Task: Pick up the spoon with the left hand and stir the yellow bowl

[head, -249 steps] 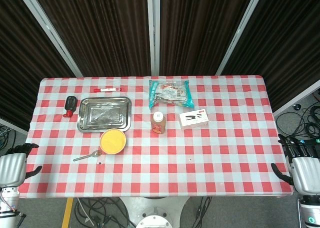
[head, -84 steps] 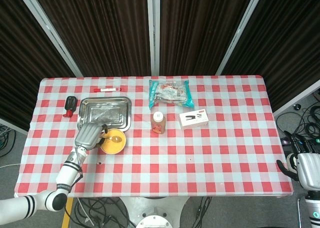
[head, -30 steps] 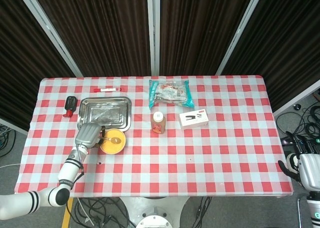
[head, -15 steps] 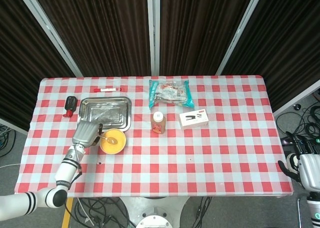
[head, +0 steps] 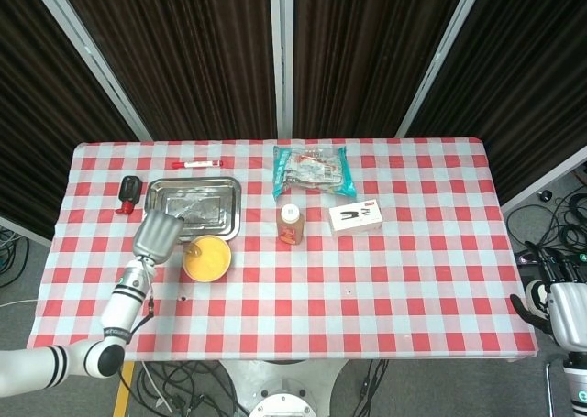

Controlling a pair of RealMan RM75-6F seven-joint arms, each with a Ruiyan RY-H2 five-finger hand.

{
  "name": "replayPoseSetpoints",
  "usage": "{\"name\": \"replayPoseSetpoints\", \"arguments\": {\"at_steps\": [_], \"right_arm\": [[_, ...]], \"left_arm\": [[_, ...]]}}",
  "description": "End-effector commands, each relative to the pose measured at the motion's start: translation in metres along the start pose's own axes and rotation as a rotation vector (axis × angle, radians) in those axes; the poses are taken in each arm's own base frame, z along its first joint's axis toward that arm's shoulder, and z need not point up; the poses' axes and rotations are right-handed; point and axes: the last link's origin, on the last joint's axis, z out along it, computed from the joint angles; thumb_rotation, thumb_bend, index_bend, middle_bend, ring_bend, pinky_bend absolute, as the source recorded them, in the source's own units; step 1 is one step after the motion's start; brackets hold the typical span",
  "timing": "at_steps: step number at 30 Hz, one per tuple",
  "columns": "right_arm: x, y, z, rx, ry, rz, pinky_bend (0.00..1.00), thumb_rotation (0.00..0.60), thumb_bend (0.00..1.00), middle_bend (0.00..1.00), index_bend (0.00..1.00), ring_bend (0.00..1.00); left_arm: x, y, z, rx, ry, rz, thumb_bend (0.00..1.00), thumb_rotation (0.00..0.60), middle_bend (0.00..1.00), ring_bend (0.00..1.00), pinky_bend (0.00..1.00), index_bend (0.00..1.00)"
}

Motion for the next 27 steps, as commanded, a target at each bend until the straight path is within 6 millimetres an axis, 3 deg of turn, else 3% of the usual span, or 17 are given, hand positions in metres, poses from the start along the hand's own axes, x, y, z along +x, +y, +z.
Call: {"name": "replayPoseSetpoints", "arguments": {"at_steps": [1,16,27], "right_arm": [[0.000,0.000,0.000,-0.001,-0.001,0.001,0.23,0.600,0.19,0.28,0.10,0.13],[0.000,0.000,0.001,-0.006,-0.002,-0.001,0.23,0.600,0.19,0.28,0.10,0.13],[0.000,0.000,0.000,-0.006,-0.010,0.023,0.23,0.600,0.19,0.28,0.10,0.13]], "left_arm": [[0.007,0.003,0.002,0.002,0.019,0.045,0.41,0.600,1.00,1.00,1.00,0.67],[-0.003,0.018,0.007,0.013,0.036,0.207,0.41,0.600,1.00,1.00,1.00,0.67],[-0.007,0.035,0.005,-0.034,0.016,0.194,0.41,0.600,1.00,1.00,1.00,0.68]]}}
